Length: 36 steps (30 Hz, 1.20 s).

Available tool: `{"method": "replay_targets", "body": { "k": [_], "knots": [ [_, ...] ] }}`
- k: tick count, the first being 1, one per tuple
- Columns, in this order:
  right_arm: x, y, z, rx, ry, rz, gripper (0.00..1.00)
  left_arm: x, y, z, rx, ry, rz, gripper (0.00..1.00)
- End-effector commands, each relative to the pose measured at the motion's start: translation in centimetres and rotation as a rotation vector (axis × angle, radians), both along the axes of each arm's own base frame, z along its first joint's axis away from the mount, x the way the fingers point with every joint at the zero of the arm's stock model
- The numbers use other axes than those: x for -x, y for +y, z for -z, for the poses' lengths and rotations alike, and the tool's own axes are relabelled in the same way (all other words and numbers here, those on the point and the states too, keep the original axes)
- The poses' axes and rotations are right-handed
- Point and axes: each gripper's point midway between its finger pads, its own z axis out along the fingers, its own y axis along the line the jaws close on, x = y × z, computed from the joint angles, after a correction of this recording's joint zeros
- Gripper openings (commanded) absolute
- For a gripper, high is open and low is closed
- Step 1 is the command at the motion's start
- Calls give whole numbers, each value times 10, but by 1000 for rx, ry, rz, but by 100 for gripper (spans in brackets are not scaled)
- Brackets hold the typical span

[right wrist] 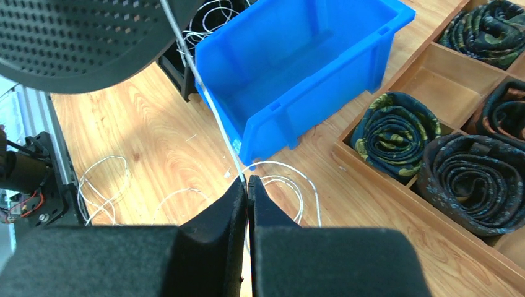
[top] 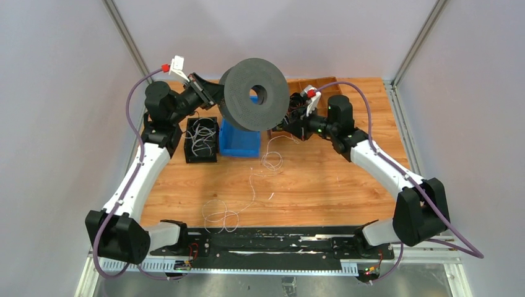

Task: Wrap the cables
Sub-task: Wrap the cable around the cable reel.

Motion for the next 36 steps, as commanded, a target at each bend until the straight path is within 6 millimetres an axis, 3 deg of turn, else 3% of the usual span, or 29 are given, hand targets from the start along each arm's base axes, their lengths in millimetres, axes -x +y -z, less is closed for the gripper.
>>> {"method": "replay_targets", "body": {
  "k": [1, 16, 26, 30, 36],
  "knots": [
    [6, 1, 12, -38, 67, -17, 2, -10, 14, -43, 129, -44, -59, 0],
    [45, 48, 31, -7, 113, -166, 1, -41, 42, 9, 7, 189, -245, 0],
    [76, 77, 17, -2, 50, -255, 1, -58, 54, 29, -2, 250, -309, 0],
    [81, 82, 15, 0, 47, -273, 1, -59, 55, 29, 55, 263, -301, 0],
    [82, 85, 27, 13, 70, -285, 6, -53, 54, 19, 111, 258, -274, 0]
  ]
}}
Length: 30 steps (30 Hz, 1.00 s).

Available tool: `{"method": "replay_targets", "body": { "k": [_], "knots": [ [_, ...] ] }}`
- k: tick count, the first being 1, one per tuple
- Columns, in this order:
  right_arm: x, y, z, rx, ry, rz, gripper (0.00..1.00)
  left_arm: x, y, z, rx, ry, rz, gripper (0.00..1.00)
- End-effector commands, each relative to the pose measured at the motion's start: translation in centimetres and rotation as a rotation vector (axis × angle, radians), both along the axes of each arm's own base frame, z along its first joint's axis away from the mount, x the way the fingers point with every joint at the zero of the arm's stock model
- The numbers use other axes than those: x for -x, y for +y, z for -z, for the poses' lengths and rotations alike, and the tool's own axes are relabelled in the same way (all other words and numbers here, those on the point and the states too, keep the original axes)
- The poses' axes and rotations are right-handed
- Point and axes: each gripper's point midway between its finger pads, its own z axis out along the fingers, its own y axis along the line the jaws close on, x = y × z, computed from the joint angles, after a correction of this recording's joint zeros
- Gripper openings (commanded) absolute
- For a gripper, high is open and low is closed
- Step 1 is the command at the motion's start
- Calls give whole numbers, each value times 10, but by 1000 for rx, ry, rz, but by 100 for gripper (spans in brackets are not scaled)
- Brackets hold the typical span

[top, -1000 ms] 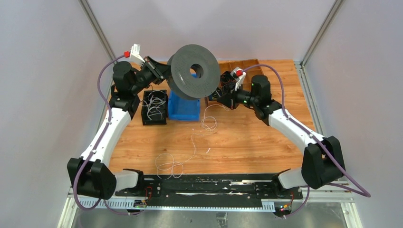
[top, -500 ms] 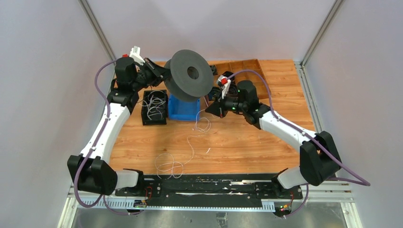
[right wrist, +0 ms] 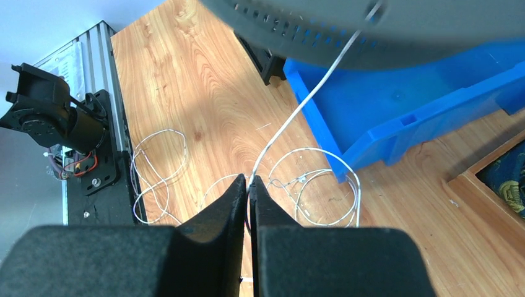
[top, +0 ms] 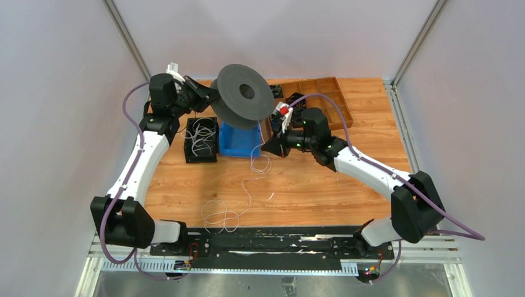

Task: Wrap the cables
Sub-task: Wrap the cable around the cable reel.

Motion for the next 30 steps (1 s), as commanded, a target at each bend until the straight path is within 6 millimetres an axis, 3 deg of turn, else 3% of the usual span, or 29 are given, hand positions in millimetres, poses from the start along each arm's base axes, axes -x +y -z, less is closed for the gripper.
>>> {"method": "replay_targets", "body": {
  "k": [1, 18, 30],
  "knots": [
    [18, 8, 10, 24, 32, -66, 7, -6, 10, -54, 97, -159, -48, 0],
    [20, 10, 26, 36, 8, -97, 10, 3, 8, -65, 212, -160, -19, 0],
    [34, 16, 34, 21, 25, -161, 2, 1, 21, -75, 270, -180, -43, 1]
  ]
}}
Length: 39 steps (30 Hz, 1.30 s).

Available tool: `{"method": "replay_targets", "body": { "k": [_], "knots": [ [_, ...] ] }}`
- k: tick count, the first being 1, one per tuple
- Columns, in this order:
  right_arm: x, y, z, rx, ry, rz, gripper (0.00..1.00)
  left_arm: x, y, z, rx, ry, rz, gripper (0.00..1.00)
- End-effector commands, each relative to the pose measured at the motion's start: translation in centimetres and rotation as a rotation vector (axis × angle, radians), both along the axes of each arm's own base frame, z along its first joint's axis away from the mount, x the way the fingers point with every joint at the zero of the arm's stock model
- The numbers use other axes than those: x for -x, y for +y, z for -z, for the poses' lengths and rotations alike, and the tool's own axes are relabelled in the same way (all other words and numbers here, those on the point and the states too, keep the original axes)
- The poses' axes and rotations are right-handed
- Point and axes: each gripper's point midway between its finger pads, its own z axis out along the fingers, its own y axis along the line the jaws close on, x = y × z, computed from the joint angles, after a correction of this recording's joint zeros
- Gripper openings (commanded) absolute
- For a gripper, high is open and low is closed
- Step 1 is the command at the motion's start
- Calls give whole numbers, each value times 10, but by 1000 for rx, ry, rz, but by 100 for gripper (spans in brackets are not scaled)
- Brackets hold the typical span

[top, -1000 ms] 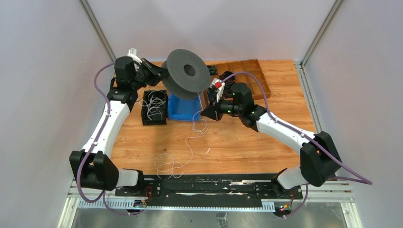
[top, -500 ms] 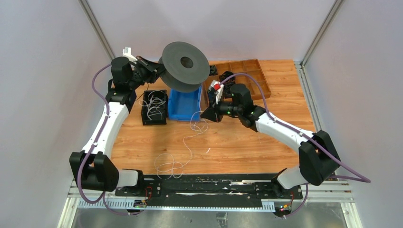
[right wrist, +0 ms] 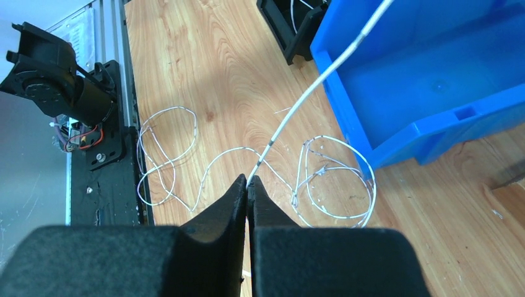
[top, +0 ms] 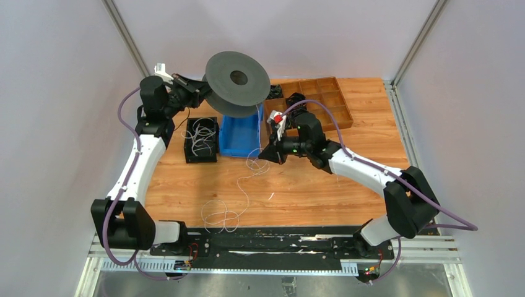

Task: Wrap the cables
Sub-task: Wrap the cable around the cable reel.

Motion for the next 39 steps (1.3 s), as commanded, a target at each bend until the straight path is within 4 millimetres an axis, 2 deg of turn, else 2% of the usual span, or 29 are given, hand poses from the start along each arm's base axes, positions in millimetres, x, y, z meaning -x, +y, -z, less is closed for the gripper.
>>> {"method": "replay_targets", "body": {
  "k": [1, 10, 15, 19, 28, 35, 39],
  "knots": [
    [18, 8, 6, -8, 6, -74, 2, 9, 3, -42, 51, -123, 0, 0],
    [46, 25, -2, -15, 13, -176, 2, 1, 12, -29, -44, -108, -49, 0],
    [61, 37, -22, 3, 15, -236, 2, -4, 28, -25, -250, -129, -123, 0],
    [71, 46, -39, 27, -9, -283, 1, -1, 23, -32, -390, -169, -136, 0],
    [71, 63, -60, 70, 20, -283, 1, 8, 9, -46, -598, -249, -139, 0],
    [68, 76, -99, 37, 14, -269, 1, 13, -5, -52, -712, -305, -121, 0],
    [61, 83, -111, 41, 21, -242, 1, 17, -14, -51, -755, -323, -106, 0]
  ]
}}
